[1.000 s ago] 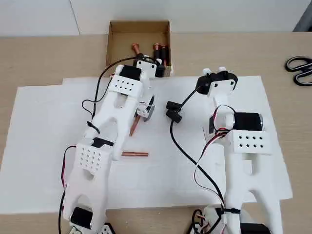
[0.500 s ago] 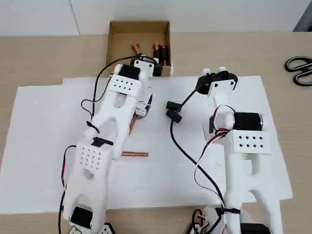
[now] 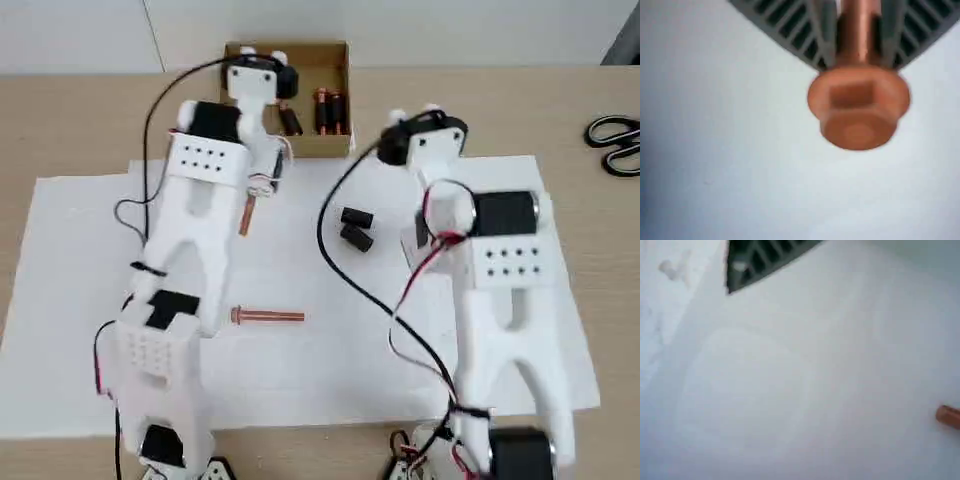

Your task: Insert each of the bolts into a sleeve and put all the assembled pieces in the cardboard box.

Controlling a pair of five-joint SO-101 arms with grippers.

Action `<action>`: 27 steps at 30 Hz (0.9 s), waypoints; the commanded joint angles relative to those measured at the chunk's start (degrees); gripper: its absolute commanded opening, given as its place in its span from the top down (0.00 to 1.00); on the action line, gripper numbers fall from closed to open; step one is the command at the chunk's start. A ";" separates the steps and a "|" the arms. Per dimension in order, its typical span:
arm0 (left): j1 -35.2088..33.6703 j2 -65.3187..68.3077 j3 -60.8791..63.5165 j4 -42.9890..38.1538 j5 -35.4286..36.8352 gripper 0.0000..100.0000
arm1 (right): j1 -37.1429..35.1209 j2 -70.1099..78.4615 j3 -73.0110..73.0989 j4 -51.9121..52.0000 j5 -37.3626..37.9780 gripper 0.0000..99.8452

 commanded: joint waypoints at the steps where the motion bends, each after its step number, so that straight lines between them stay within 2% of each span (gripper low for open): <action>1: -3.78 -11.25 5.23 0.97 0.53 0.99 | -1.01 11.21 -13.54 0.92 -1.23 0.68; 5: -7.56 -17.67 13.41 0.88 0.53 0.99 | -4.35 27.91 -24.79 1.10 -2.02 0.68; 9: -11.25 -22.15 17.80 0.79 1.67 0.99 | -6.11 37.85 -25.76 1.63 1.32 0.68; 13: -15.03 -23.82 19.47 0.70 6.15 0.99 | -6.20 36.88 -21.71 1.80 9.23 0.68; 18: -18.11 -23.91 19.56 0.70 8.00 0.99 | -8.22 34.77 -20.48 1.19 18.99 0.68; 22: -18.73 -23.91 19.56 0.70 8.53 0.99 | -10.33 34.86 -20.57 -2.59 22.51 0.68; 27: -18.55 -24.18 19.56 0.70 8.62 0.99 | -11.12 35.03 -20.40 -8.84 22.24 0.68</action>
